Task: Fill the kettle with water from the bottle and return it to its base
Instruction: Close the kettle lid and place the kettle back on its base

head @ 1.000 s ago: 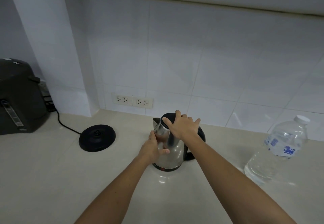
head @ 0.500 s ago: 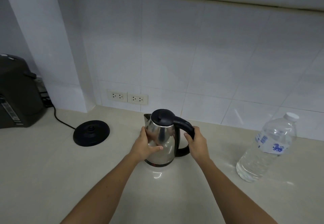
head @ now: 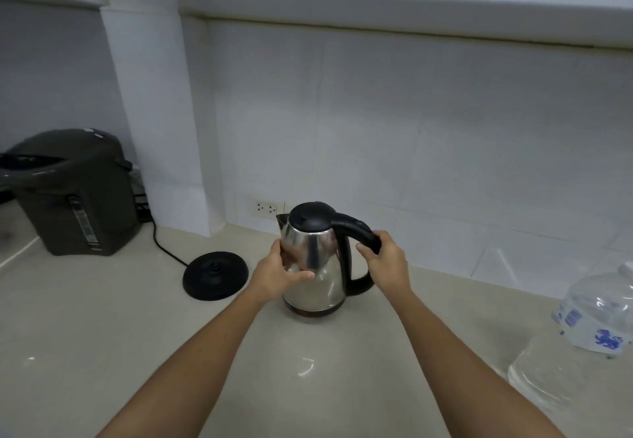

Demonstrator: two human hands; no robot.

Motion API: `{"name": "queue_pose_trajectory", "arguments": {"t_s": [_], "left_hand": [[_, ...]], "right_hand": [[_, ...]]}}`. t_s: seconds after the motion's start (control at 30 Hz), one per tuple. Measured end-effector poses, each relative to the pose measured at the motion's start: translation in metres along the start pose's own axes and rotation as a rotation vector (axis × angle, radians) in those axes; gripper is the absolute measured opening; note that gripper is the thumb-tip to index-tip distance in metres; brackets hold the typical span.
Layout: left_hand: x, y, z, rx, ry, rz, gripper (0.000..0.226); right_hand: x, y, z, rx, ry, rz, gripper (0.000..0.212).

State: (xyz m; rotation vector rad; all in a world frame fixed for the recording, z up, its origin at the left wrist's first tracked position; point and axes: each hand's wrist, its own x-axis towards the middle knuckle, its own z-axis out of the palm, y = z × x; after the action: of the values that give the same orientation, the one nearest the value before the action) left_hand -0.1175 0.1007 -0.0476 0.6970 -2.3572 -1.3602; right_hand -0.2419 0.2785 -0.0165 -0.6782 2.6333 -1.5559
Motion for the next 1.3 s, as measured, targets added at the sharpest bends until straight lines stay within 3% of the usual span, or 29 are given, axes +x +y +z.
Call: {"name": "queue_pose_trajectory", "arguments": {"t_s": [0.33,0.6,0.77,1.13,1.3], "left_hand": [[0.056,-0.061,-0.132,0.114,-0.002,0.003,0.061],[0.087,-0.12,-0.192,0.162,-0.049,-0.04,0.064],[0.088,-0.131,-0.194,0.17,-0.02,0.002,0.067],[0.071,-0.15,-0.203,0.247,0.073,0.001,0.077],[0.072,-0.152,-0.2,0.182,0.041,-0.025,0.097]], "right_hand": [[0.021,-0.067,0.13,0.128,-0.016,0.045,0.024],[0.021,-0.091,0.215,0.115,-0.028,0.12,0.024],[0.019,-0.095,0.228,0.119,-0.017,0.133,0.028],[0.016,-0.09,0.231,0.16,-0.136,0.079,0.016],[0.017,-0.091,0.234,0.132,-0.112,0.078,0.017]]}}
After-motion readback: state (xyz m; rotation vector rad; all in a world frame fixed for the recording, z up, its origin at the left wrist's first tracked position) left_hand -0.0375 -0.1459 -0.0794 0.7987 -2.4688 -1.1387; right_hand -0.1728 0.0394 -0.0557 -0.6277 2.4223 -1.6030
